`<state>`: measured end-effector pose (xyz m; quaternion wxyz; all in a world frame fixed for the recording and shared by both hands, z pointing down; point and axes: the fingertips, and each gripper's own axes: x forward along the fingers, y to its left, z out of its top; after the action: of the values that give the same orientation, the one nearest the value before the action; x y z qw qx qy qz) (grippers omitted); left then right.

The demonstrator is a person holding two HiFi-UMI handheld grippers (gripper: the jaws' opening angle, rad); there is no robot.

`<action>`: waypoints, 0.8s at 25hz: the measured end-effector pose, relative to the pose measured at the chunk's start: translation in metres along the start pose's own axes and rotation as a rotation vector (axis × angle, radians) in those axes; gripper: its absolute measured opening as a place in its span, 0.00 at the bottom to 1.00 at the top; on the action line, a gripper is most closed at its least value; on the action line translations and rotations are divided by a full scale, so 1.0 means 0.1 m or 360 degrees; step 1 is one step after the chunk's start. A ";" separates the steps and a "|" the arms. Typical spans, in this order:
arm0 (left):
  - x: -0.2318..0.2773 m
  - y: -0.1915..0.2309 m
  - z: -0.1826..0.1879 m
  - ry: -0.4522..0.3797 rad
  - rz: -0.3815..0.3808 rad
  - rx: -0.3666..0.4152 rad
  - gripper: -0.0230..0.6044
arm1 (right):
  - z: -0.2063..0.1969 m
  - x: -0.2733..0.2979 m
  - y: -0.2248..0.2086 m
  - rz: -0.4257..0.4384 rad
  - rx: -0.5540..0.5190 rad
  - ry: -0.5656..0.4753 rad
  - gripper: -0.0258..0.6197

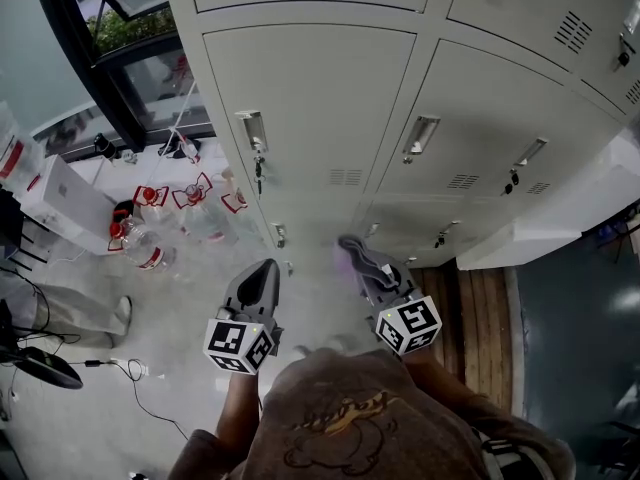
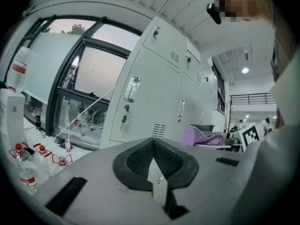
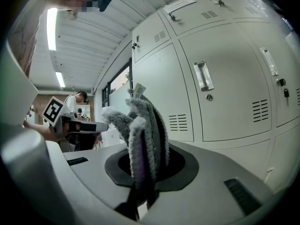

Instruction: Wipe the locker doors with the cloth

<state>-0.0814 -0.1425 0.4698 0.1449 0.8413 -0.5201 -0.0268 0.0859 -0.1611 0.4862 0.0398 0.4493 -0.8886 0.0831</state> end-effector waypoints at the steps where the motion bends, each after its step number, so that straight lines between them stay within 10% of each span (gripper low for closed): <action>1: 0.00 0.00 -0.02 0.0004 0.0005 0.0002 0.04 | -0.03 0.01 0.01 0.0006 0.0003 0.0009 0.12; 20: -0.07 -0.04 -0.01 -0.0017 0.0071 -0.0035 0.04 | -0.06 0.05 0.00 0.0045 0.0051 0.0001 0.12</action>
<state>-0.0812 -0.1349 0.4691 0.1519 0.8278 -0.5390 -0.0338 0.0829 -0.1638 0.4927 0.0316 0.4373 -0.8934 0.0980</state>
